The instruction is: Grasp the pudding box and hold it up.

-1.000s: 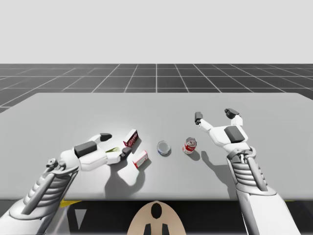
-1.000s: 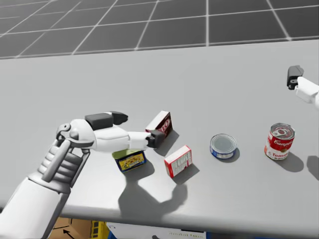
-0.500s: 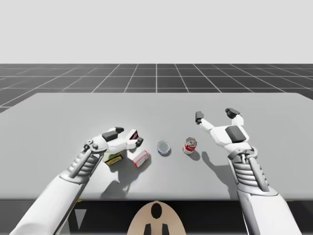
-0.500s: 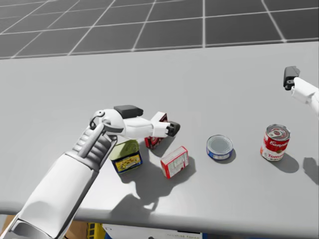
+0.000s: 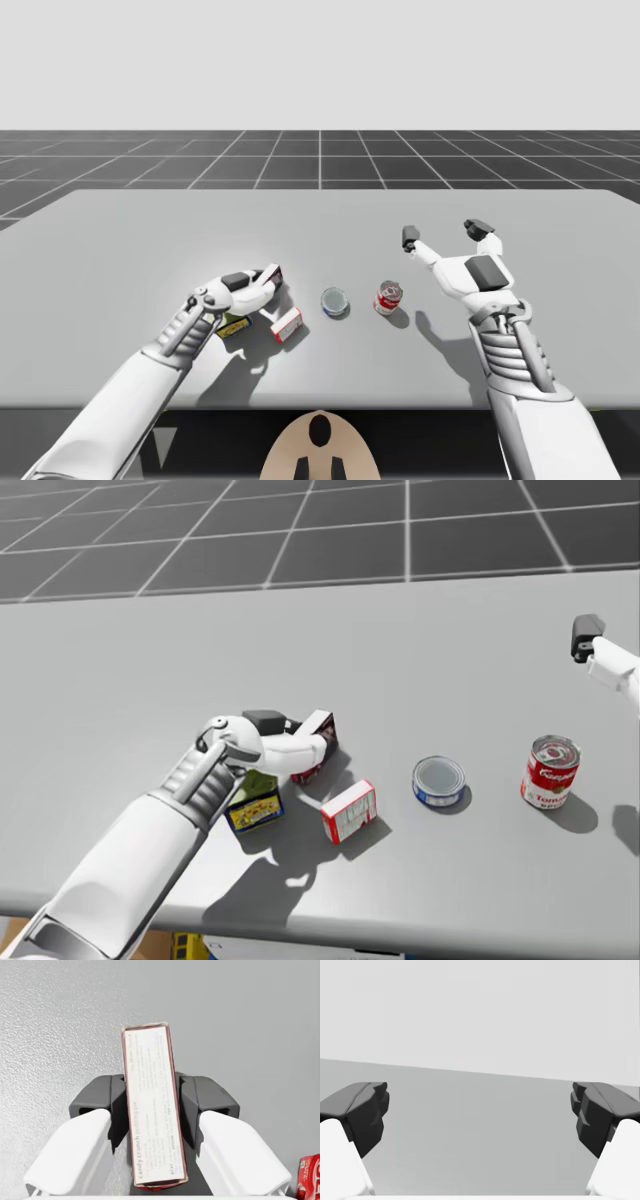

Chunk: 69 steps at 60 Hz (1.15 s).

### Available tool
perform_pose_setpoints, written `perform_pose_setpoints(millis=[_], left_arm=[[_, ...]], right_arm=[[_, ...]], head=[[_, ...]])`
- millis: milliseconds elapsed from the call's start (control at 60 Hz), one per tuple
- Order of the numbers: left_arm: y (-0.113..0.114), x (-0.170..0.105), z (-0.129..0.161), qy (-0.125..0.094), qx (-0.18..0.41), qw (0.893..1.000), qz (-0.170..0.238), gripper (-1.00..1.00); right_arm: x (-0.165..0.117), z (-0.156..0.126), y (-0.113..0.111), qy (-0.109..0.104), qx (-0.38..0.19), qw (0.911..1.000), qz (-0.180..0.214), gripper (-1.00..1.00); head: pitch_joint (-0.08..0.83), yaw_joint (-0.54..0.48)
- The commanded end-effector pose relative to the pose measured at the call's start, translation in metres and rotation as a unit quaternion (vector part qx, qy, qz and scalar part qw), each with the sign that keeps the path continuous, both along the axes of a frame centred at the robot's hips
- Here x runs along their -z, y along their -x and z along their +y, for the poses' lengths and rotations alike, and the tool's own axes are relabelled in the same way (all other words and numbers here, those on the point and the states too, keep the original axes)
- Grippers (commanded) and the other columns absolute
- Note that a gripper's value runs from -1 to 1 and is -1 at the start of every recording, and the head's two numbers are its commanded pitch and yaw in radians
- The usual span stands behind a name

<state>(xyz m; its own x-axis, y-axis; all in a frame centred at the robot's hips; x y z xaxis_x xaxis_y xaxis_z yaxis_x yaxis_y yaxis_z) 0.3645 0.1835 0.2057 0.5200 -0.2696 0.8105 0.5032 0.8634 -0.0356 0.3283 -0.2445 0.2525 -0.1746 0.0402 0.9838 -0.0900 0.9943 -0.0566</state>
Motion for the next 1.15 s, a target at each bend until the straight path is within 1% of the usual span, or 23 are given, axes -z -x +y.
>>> perform_pose_setpoints(millis=[17,133,267,283,317,333,383,400,500,583,667,717,817,850,883,917,933,967,1000,1033,1067,1150], left_arm=[[0.004,0.001,-0.003,-0.054,-0.028,0.998,0.029,1.00],[0.005,0.000,-0.004,-0.055,-0.025,0.998,0.024,1.00],[0.005,0.000,-0.004,-0.055,-0.025,0.998,0.022,1.00],[0.005,0.000,-0.004,-0.054,-0.025,0.998,0.022,1.00],[0.005,0.000,-0.004,-0.054,-0.025,0.998,0.022,1.00],[0.005,0.000,-0.003,-0.054,-0.026,0.998,0.022,1.00],[0.004,0.000,-0.003,-0.055,-0.026,0.998,0.021,1.00],[0.004,0.000,-0.003,-0.055,-0.026,0.998,0.021,1.00],[0.003,-0.001,-0.004,-0.055,-0.026,0.998,0.020,1.00],[0.002,-0.011,-0.003,-0.047,-0.027,0.998,0.011,1.00],[0.002,-0.030,0.001,-0.029,-0.031,0.999,-0.009,1.00],[0.001,-0.046,0.005,-0.014,-0.036,0.999,-0.024,1.00],[0.004,-0.080,0.012,0.011,-0.043,0.997,-0.055,1.00],[0.005,-0.086,0.014,0.014,-0.044,0.997,-0.062,1.00],[0.007,-0.100,0.017,0.021,-0.048,0.996,-0.076,1.00],[0.008,-0.107,0.018,0.024,-0.049,0.995,-0.084,1.00],[0.010,-0.117,0.020,0.028,-0.052,0.994,-0.096,1.00],[0.011,-0.124,0.021,0.032,-0.053,0.993,-0.104,1.00],[0.014,-0.139,0.024,0.039,-0.055,0.990,-0.121,1.00],[0.016,-0.147,0.025,0.043,-0.056,0.989,-0.131,1.00],[0.021,-0.163,0.026,0.051,-0.058,0.985,-0.152,1.00],[0.031,-0.192,0.028,0.073,-0.057,0.977,-0.193,1.00]], right_arm=[[-0.001,-0.001,0.000,-0.001,0.001,1.0000,-0.001,-1.00],[-0.001,-0.001,0.000,-0.002,0.001,1.0000,-0.002,-1.00],[0.000,-0.001,0.000,-0.003,0.002,1.0000,-0.002,-1.00],[0.000,-0.001,0.000,-0.003,0.002,1.0000,-0.002,-1.00],[0.000,-0.001,0.000,-0.004,0.002,1.0000,-0.002,-1.00],[0.000,-0.001,0.000,-0.003,0.002,1.0000,-0.002,-1.00],[0.000,-0.001,0.000,-0.003,0.002,1.0000,-0.002,-1.00],[0.000,-0.001,0.000,-0.004,0.002,1.0000,-0.002,-1.00],[0.000,-0.001,0.000,-0.004,0.002,1.0000,-0.003,-1.00],[0.000,-0.001,0.000,-0.003,0.002,1.0000,-0.004,-1.00],[0.001,-0.001,0.000,-0.003,0.000,1.0000,-0.001,-1.00],[0.001,-0.001,0.000,-0.001,0.001,1.0000,-0.001,-1.00],[0.003,-0.001,-0.001,0.009,0.005,0.9999,0.000,-1.00],[0.003,0.000,0.000,0.012,0.006,0.9999,0.000,-1.00],[0.003,0.000,0.000,0.016,0.010,0.9998,-0.003,-1.00],[0.003,0.000,0.000,0.016,0.014,0.9998,-0.005,-1.00],[0.004,0.000,-0.001,0.014,0.020,0.9997,-0.009,-1.00],[0.004,0.000,-0.001,0.015,0.021,0.9996,-0.009,-1.00],[0.003,0.000,0.000,0.016,0.022,0.9996,-0.008,-1.00],[0.003,0.000,0.000,0.017,0.024,0.9995,-0.008,-1.00],[0.003,0.000,0.000,0.017,0.025,0.9995,-0.008,-1.00],[0.003,0.000,0.000,0.018,0.025,0.9995,-0.004,-1.00]], head=[[0.579,0.19],[0.546,0.19],[0.443,0.19],[0.413,0.20],[0.394,0.20],[0.367,0.20],[0.343,0.20],[0.322,0.20],[0.288,0.20],[0.279,0.20],[0.274,0.20],[0.270,0.20],[0.265,0.20],[0.264,0.20],[0.263,0.20],[0.262,0.20],[0.261,0.20],[0.260,0.20],[0.256,0.20],[0.252,0.20],[0.247,0.19],[0.247,0.19]])
